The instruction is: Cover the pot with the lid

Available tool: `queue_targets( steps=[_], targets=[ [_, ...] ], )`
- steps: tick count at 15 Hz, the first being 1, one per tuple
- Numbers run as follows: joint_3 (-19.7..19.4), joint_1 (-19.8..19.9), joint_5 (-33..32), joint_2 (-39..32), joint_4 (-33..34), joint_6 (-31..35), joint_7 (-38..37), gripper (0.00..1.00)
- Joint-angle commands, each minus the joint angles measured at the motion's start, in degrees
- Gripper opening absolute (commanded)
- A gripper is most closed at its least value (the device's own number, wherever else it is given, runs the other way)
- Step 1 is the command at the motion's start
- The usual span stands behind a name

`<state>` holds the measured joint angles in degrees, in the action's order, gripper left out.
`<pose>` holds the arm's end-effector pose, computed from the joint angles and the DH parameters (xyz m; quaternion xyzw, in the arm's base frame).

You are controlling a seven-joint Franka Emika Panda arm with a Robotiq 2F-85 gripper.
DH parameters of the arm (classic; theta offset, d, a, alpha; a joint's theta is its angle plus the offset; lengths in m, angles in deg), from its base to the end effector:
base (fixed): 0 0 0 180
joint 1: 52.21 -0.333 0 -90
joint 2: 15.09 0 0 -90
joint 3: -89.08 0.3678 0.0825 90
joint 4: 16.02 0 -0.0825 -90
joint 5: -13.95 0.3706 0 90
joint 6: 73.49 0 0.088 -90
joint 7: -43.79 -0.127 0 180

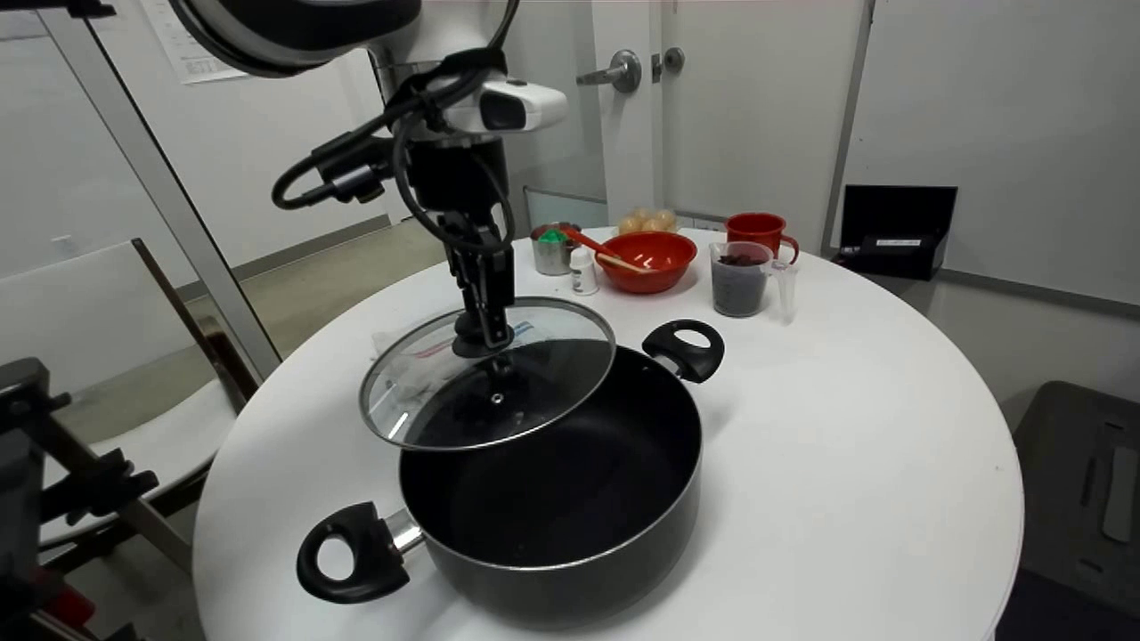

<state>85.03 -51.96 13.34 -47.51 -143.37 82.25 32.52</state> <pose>0.5499 -0.0420 0.1479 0.9912 -0.1257 -0.0332 0.0232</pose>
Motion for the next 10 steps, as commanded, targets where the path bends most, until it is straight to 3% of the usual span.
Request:
queue_targets(
  steps=[1,10],
  targets=[
    [1.7,3.6,3.9,3.4,-3.4,2.1,3.5,0.26],
    [3.1,9.8,8.6,3.4,-2.6,-0.1,8.2,0.26]
  ],
)
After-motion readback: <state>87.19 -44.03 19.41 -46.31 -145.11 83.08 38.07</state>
